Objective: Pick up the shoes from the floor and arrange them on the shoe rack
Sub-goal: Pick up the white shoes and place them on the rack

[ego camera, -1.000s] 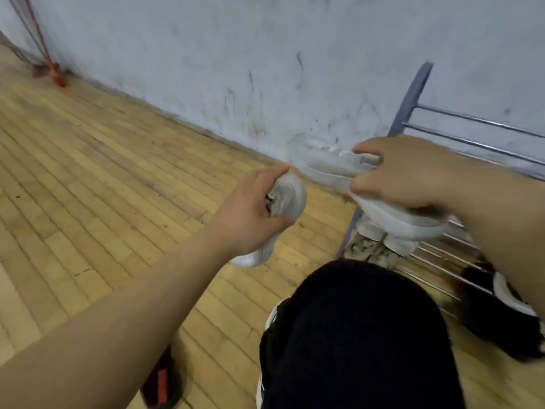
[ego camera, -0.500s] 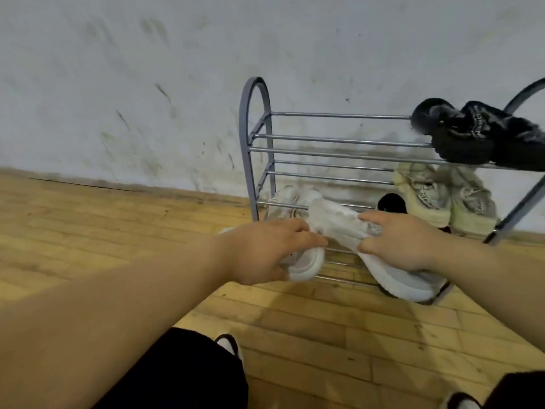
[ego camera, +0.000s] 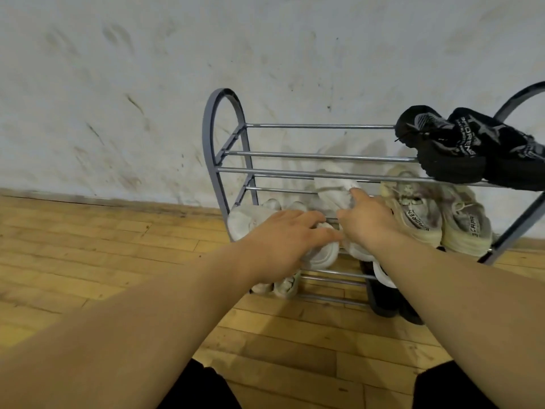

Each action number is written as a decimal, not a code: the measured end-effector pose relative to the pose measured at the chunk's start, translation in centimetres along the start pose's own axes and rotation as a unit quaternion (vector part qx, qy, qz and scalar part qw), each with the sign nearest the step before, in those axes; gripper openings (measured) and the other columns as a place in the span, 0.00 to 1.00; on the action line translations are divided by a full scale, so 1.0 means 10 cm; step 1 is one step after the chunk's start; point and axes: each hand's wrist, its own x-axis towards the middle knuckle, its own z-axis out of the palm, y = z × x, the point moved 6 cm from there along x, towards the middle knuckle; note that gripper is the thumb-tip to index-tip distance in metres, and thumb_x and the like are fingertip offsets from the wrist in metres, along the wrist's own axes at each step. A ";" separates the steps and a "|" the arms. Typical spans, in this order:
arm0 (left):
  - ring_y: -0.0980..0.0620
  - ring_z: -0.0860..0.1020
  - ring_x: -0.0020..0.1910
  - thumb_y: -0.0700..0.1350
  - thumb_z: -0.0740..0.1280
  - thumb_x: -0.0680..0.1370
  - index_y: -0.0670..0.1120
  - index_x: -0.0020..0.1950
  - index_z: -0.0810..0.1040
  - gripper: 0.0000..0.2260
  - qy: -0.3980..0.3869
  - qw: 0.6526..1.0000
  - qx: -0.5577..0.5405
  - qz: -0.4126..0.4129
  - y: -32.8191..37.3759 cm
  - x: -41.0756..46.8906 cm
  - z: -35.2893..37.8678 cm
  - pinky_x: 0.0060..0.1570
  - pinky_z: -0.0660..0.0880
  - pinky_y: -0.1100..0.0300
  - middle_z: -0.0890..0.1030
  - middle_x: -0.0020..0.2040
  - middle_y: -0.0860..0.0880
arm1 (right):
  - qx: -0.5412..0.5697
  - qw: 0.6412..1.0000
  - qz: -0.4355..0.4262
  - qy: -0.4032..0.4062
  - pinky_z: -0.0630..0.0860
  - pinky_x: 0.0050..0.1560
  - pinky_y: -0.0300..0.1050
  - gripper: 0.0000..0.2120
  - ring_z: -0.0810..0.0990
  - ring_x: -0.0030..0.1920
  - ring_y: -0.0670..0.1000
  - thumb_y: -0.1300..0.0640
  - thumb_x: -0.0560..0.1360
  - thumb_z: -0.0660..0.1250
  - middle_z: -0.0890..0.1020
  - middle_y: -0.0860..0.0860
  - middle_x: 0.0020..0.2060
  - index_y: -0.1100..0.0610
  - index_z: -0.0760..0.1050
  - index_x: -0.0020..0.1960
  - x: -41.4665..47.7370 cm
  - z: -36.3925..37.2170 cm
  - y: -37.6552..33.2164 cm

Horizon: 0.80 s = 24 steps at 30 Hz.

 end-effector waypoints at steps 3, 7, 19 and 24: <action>0.41 0.66 0.73 0.38 0.67 0.80 0.58 0.80 0.63 0.32 -0.005 1.000 0.010 0.017 0.05 0.15 0.05 0.70 0.64 0.47 0.64 0.79 0.44 | 0.011 1.000 0.008 0.028 0.76 0.57 0.54 0.29 0.75 0.63 0.65 0.44 0.75 0.63 0.74 0.60 0.67 0.48 0.66 0.74 0.17 0.03 -0.01; 0.43 0.62 0.75 0.38 0.66 0.80 0.59 0.80 0.62 0.32 -0.014 0.999 0.022 0.042 0.12 0.19 0.09 0.71 0.61 0.48 0.62 0.80 0.46 | -0.021 0.999 -0.011 -0.030 0.72 0.62 0.54 0.36 0.72 0.69 0.63 0.37 0.76 0.64 0.71 0.59 0.72 0.47 0.60 0.79 0.24 0.08 0.00; 0.43 0.62 0.71 0.35 0.70 0.77 0.58 0.78 0.67 0.34 0.019 0.990 0.015 0.136 0.51 -0.25 -0.11 0.70 0.66 0.49 0.66 0.73 0.42 | 0.262 0.930 -0.127 -0.224 0.79 0.64 0.50 0.19 0.82 0.61 0.48 0.49 0.81 0.68 0.81 0.49 0.63 0.38 0.73 0.70 -0.67 -0.30 -0.21; 0.41 0.64 0.76 0.34 0.69 0.79 0.56 0.78 0.69 0.31 0.066 0.979 0.021 0.193 0.84 -0.37 -0.30 0.70 0.66 0.51 0.70 0.74 0.42 | 0.322 0.881 -0.092 -0.334 0.79 0.61 0.49 0.22 0.85 0.48 0.45 0.50 0.83 0.64 0.86 0.44 0.39 0.38 0.68 0.75 -0.90 -0.24 -0.12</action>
